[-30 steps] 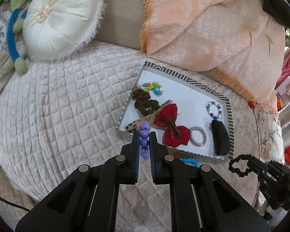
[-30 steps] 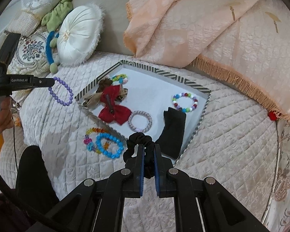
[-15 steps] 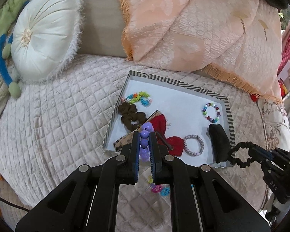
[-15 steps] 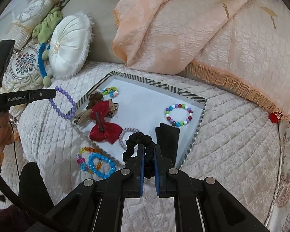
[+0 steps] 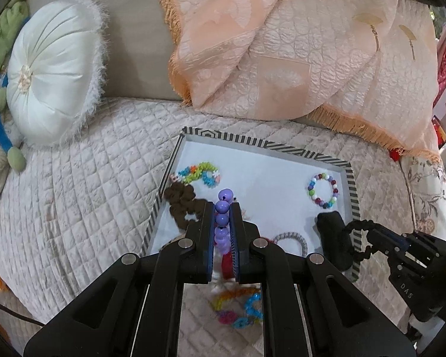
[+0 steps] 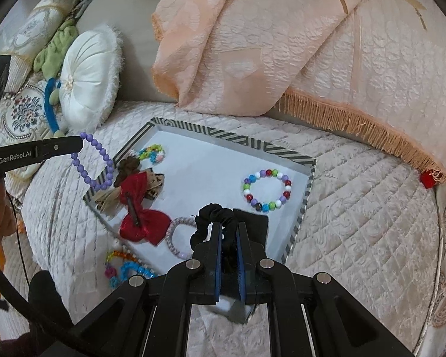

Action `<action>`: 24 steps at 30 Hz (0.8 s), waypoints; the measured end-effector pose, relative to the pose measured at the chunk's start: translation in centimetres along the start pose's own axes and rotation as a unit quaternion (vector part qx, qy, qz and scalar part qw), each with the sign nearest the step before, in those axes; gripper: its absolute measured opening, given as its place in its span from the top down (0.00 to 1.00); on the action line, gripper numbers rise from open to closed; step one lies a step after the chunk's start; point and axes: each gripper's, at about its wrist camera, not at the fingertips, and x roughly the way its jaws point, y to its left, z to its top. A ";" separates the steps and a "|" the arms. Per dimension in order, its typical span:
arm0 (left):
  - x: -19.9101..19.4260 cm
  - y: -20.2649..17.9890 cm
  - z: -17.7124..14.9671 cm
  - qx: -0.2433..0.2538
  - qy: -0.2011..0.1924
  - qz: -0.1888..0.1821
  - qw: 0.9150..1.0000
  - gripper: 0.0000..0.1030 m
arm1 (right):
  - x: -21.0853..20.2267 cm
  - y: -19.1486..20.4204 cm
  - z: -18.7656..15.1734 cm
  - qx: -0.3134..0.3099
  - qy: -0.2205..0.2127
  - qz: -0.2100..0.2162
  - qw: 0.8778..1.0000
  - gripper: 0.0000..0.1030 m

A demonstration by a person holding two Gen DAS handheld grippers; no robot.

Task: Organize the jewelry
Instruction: 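Carry the black scrunchie to the tray with the right tool while the left tool carries the purple bracelet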

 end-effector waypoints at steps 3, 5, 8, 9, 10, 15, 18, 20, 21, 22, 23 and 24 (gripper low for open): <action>0.7 -0.8 0.8 0.006 0.002 0.001 1.000 0.92 | 1.0 -0.4 0.6 0.003 0.002 0.001 1.000 0.93; 1.3 -1.3 1.3 0.010 0.004 0.003 1.000 0.92 | 1.7 -0.9 1.0 0.008 0.003 0.001 1.000 0.92; 2.3 -1.8 2.0 0.009 0.007 0.001 1.000 0.92 | 2.8 -1.6 1.6 0.019 0.004 0.004 1.000 0.92; 2.8 -2.1 2.3 0.009 0.009 0.000 1.000 0.92 | 3.2 -1.9 1.8 0.024 0.004 0.006 1.000 0.93; 3.1 -2.3 2.5 0.008 0.009 0.000 1.000 0.92 | 3.7 -2.2 1.9 0.029 0.004 0.007 1.000 0.92; 5.6 -4.2 3.6 0.013 0.020 -0.011 1.000 0.92 | 5.9 -2.8 3.0 0.048 0.008 0.010 0.999 0.92; 7.3 -4.9 4.0 0.011 0.028 -0.018 0.999 0.92 | 7.1 -2.9 3.5 0.055 0.011 0.011 0.998 0.92; 8.2 -5.2 4.2 0.008 0.032 -0.023 0.999 0.92 | 7.9 -2.8 3.7 0.055 0.015 0.010 0.998 0.92; 8.7 -5.1 4.3 0.006 0.034 -0.024 0.999 0.92 | 8.3 -2.9 3.9 0.055 0.017 0.010 0.998 0.92; 9.4 -4.9 4.3 0.002 0.038 -0.022 0.999 0.92 | 8.7 -2.9 4.1 0.056 0.018 0.010 0.998 0.92; 9.8 -4.7 4.3 -0.001 0.041 -0.020 0.999 0.92 | 9.1 -2.8 4.3 0.057 0.020 0.010 0.998 0.92; 10.3 -4.3 4.4 -0.005 0.043 -0.018 0.999 0.92 | 9.7 -2.8 4.5 0.059 0.022 0.011 0.998 0.92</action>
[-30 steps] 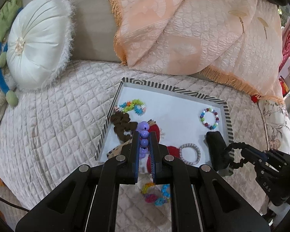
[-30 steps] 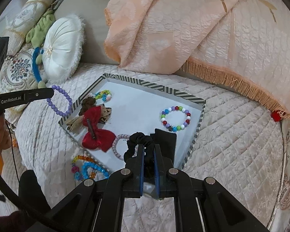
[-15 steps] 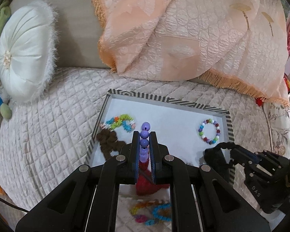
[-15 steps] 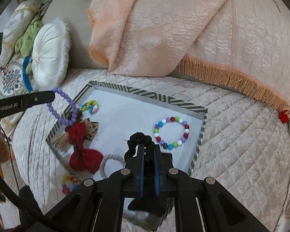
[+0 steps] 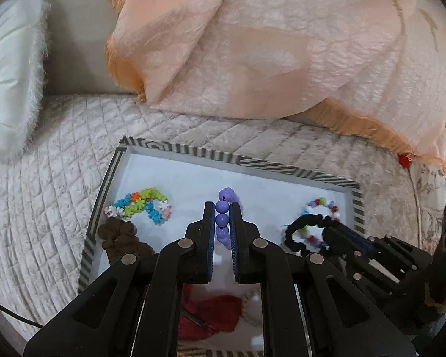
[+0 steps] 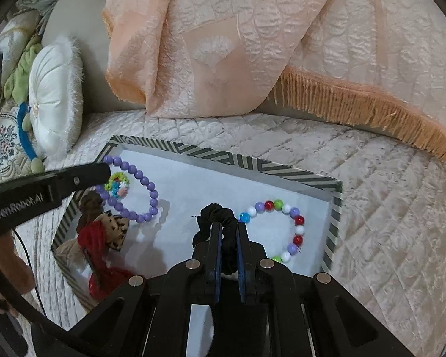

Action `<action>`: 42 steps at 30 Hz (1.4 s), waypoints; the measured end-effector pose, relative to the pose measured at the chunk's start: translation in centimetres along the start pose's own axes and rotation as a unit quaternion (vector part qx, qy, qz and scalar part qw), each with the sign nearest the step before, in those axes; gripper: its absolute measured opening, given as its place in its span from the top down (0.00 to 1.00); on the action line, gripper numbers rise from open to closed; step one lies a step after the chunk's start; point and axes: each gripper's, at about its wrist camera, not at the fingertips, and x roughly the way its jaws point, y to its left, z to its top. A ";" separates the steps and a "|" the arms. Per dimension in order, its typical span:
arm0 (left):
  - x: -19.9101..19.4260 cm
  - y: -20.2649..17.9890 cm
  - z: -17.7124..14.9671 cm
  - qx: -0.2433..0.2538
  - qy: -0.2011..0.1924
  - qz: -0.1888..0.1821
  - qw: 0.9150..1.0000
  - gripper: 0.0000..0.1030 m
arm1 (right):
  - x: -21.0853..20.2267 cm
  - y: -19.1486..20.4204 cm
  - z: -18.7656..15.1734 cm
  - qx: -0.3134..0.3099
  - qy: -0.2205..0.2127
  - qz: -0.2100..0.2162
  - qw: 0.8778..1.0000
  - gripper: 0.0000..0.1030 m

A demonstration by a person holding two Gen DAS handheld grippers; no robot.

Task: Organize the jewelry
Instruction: 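Carry the black scrunchie to the tray with the right tool while the left tool carries the purple bracelet, then open the right tool to drop the scrunchie in the tray while the left tool releases the purple bracelet, then withdraw both tools from the tray toward the blue and orange bracelets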

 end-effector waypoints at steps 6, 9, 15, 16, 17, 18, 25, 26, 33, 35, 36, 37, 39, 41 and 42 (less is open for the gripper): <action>2.9 3.1 -0.3 -0.024 0.019 0.021 0.999 0.92 | 3.1 0.8 0.9 0.002 0.017 -0.006 1.000 0.92; 3.4 4.0 -0.6 -0.029 0.023 0.024 0.999 0.92 | 4.3 0.9 1.4 0.008 0.019 -0.014 1.000 0.92; 4.1 4.3 -0.6 -0.032 0.027 0.019 0.999 0.92 | 5.8 1.2 1.8 0.022 0.024 -0.009 0.999 0.92; 4.2 4.3 -0.6 -0.033 0.029 0.018 0.999 0.92 | 5.9 1.1 1.8 0.023 0.024 -0.006 0.999 0.91; 4.3 4.4 -0.7 -0.036 0.030 0.016 0.999 0.92 | 6.1 1.1 2.0 0.025 0.022 -0.005 0.999 0.87; 4.3 4.4 -0.7 -0.039 0.032 0.014 0.999 0.92 | 6.0 1.0 1.9 0.028 0.018 -0.003 0.999 0.83; 4.2 4.9 -0.9 -0.051 0.037 0.013 0.998 0.57 | 4.1 0.4 1.2 0.040 0.000 0.015 0.999 0.71; 4.1 5.0 -1.0 -0.053 0.037 0.013 0.998 0.57 | 3.8 0.4 1.0 0.037 0.001 0.016 0.999 0.71; 2.5 4.8 -2.0 -0.044 0.025 0.027 0.998 0.57 | 1.5 0.5 -0.7 0.034 -0.004 0.007 0.999 0.71; 2.0 4.8 -2.4 -0.042 0.019 0.032 0.998 0.57 | 1.4 0.5 -0.9 0.035 -0.002 0.004 0.999 0.70; 1.5 4.8 -2.8 -0.041 0.015 0.034 0.998 0.57 | 1.1 0.7 -1.2 0.032 -0.002 0.001 0.999 0.70; 1.2 4.8 -3.0 -0.040 0.012 0.036 0.998 0.57 | 0.9 0.8 -1.3 0.028 -0.002 -0.002 1.000 0.69; 0.4 4.9 -3.6 -0.034 0.008 0.042 0.999 0.57 | 0.3 1.2 -1.9 0.024 -0.001 -0.005 1.000 0.68; -0.4 4.9 -4.2 -0.031 0.005 0.045 0.998 0.57 | -0.2 1.8 -2.3 0.021 0.000 -0.003 1.000 0.67; -0.9 5.0 -4.6 -0.030 0.002 0.045 0.999 0.57 | -0.6 2.0 -2.7 0.019 0.001 -0.005 1.000 0.67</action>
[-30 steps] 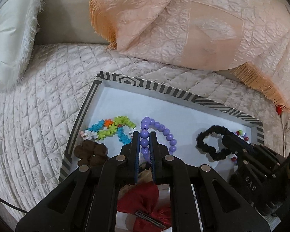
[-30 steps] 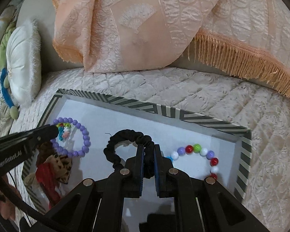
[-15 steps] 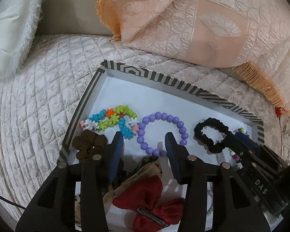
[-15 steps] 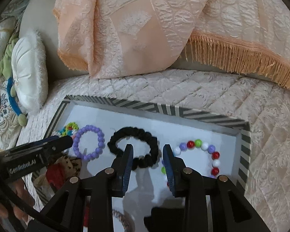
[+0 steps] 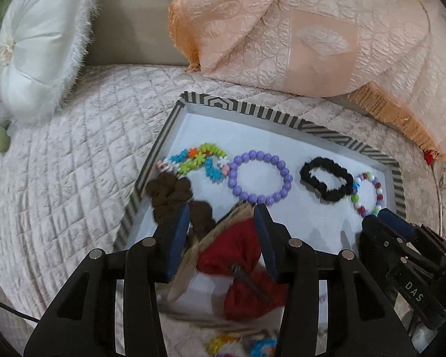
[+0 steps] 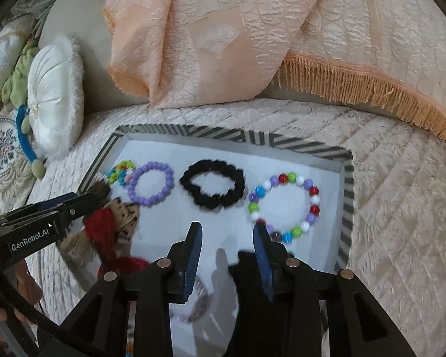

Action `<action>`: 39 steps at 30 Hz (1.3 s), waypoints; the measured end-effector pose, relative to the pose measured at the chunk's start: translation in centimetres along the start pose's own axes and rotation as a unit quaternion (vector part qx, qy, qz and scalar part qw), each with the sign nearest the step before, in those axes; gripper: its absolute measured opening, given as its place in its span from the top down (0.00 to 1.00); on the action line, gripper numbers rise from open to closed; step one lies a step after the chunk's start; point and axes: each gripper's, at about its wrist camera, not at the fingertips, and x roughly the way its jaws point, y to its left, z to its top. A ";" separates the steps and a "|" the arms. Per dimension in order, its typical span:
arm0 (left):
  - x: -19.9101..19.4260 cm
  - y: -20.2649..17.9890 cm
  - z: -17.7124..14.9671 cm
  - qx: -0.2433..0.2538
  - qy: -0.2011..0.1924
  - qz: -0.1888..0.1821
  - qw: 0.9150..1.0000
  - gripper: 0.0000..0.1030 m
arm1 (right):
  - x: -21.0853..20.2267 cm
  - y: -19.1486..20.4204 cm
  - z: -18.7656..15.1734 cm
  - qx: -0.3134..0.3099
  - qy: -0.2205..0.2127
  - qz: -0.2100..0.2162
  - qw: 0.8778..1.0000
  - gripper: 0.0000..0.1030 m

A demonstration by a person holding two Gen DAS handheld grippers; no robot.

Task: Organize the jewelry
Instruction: 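Withdraw both tools from the tray toward the blue and orange bracelets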

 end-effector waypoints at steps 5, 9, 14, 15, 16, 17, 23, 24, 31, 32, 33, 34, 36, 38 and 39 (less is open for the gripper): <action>-2.4 0.6 -2.0 0.008 -0.017 0.008 1.000 0.57 | -1.9 1.3 -1.8 -0.007 -0.002 0.002 1.000 0.65; -4.2 1.1 -3.9 0.011 -0.023 0.006 1.000 0.57 | -3.3 2.4 -3.3 -0.021 0.000 0.003 1.000 0.65; -5.9 1.8 -6.2 0.012 -0.018 -0.006 1.000 0.57 | -5.3 3.8 -5.7 -0.045 0.006 0.004 0.999 0.64; -6.3 2.1 -6.6 0.010 -0.018 -0.009 1.000 0.57 | -5.8 3.9 -6.2 -0.047 0.007 0.006 0.999 0.64; -6.5 2.2 -6.9 0.009 -0.018 -0.011 1.000 0.57 | -6.0 4.1 -6.6 -0.049 0.008 0.007 0.999 0.64; -6.8 2.5 -7.4 0.009 -0.017 -0.014 1.000 0.57 | -6.3 4.3 -7.1 -0.052 0.010 0.009 0.999 0.64; -7.6 3.9 -9.9 0.002 -0.004 -0.023 1.000 0.57 | -7.1 5.6 -9.9 -0.070 0.024 0.007 0.997 0.64; -7.8 4.1 -10.3 0.001 -0.004 -0.023 1.000 0.57 | -7.2 5.8 -10.2 -0.069 0.024 0.010 0.997 0.64; -8.8 5.3 -12.6 -0.003 -0.011 -0.017 1.000 0.57 | -7.3 6.9 -12.7 -0.071 0.031 0.015 0.997 0.64; -8.9 5.4 -13.0 -0.002 -0.013 -0.014 1.000 0.57 | -7.2 7.0 -12.9 -0.070 0.034 0.014 0.997 0.64; -9.0 5.5 -13.2 0.000 -0.014 -0.011 1.000 0.57 | -7.0 7.1 -13.0 -0.070 0.036 0.013 0.997 0.64; -9.0 5.6 -13.5 0.000 -0.014 -0.010 1.000 0.57 | -6.9 7.2 -13.2 -0.070 0.037 0.011 0.997 0.64; -9.1 5.9 -14.1 -0.001 -0.013 -0.010 1.000 0.57 | -6.5 7.3 -13.4 -0.067 0.039 0.008 0.997 0.64; -9.0 6.0 -14.6 0.000 -0.013 -0.007 1.000 0.57 | -6.1 7.4 -13.5 -0.063 0.041 0.006 0.997 0.64; -8.9 6.1 -14.7 0.000 -0.012 -0.006 1.000 0.57 | -5.8 7.3 -13.5 -0.059 0.042 0.004 0.997 0.64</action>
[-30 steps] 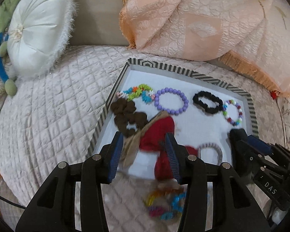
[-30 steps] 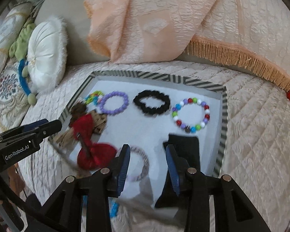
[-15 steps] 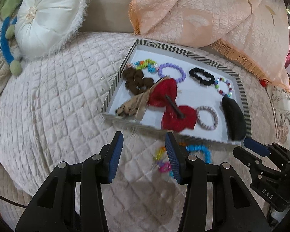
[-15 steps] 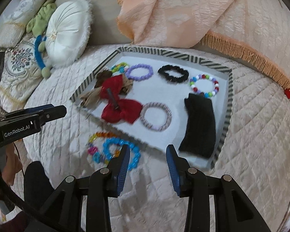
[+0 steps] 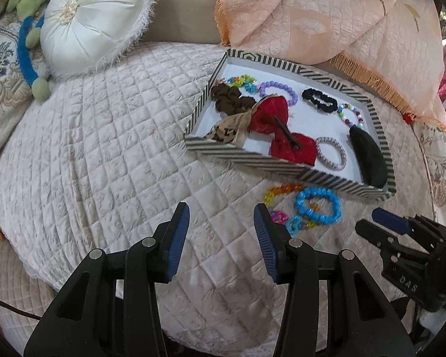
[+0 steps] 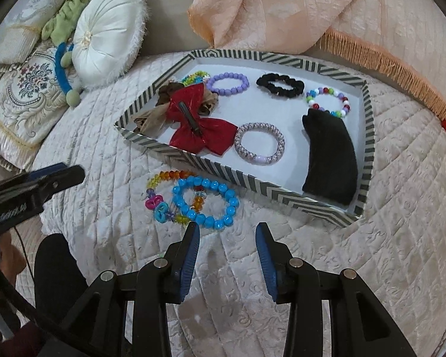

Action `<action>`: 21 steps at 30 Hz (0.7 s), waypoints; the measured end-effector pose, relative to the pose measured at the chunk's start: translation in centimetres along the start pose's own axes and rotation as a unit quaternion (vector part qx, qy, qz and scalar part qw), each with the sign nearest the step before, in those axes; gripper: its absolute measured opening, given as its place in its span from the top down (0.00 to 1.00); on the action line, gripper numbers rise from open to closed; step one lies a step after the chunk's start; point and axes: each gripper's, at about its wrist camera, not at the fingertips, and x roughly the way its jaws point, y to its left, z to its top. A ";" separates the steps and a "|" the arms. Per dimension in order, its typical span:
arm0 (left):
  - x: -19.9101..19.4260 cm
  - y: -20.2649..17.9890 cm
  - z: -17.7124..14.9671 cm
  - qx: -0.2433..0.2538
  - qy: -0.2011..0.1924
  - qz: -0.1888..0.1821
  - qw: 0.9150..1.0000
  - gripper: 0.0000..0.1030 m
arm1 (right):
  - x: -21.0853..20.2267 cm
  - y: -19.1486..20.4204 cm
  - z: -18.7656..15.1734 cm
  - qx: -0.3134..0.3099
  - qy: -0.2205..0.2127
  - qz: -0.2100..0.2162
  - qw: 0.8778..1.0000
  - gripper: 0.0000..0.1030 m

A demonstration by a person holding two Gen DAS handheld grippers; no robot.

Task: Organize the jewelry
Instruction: 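Withdraw both tools from the tray toward the blue and orange bracelets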

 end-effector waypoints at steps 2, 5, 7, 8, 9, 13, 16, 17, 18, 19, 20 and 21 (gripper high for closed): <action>0.2 0.1 -0.3 0.000 0.003 0.001 1.000 0.57 | 0.5 -0.1 0.1 0.008 0.001 -0.003 1.000 0.64; 0.5 0.4 -0.5 -0.003 0.007 0.001 1.000 0.57 | 1.5 -0.3 0.3 0.019 0.003 -0.008 1.000 0.64; 0.8 0.6 -0.5 -0.005 0.009 0.001 1.000 0.57 | 2.2 -0.4 0.4 0.023 0.006 -0.016 1.000 0.64; 0.9 0.7 -0.6 -0.006 0.010 0.001 1.000 0.57 | 2.6 -0.4 0.4 0.024 0.006 -0.020 0.999 0.64; 1.0 0.8 -0.6 -0.006 0.011 0.002 1.000 0.57 | 2.8 -0.4 0.5 0.025 0.005 -0.023 0.999 0.64; 1.6 1.2 -0.5 -0.012 0.018 0.003 1.000 0.57 | 3.6 -0.4 0.8 0.024 0.003 -0.035 0.999 0.64; 2.1 1.5 -0.5 -0.017 0.024 0.002 1.000 0.57 | 4.2 -0.4 1.0 0.018 -0.001 -0.053 0.998 0.64; 2.2 1.5 -0.4 -0.018 0.024 0.001 1.000 0.57 | 4.5 -0.3 1.0 0.016 0.000 -0.058 0.998 0.64; 2.3 1.5 -0.4 -0.018 0.026 0.001 1.000 0.57 | 4.7 -0.3 1.1 0.015 0.000 -0.059 0.998 0.64; 2.4 1.5 -0.4 -0.018 0.027 0.001 0.999 0.57 | 4.8 -0.3 1.2 0.011 -0.002 -0.063 0.998 0.64; 2.6 1.4 -0.3 -0.017 0.029 0.000 0.999 0.57 | 4.9 -0.1 1.2 0.006 -0.005 -0.069 0.998 0.64; 2.7 1.4 -0.3 -0.018 0.031 -0.001 0.999 0.57 | 5.0 -0.1 1.2 0.003 -0.006 -0.073 0.997 0.64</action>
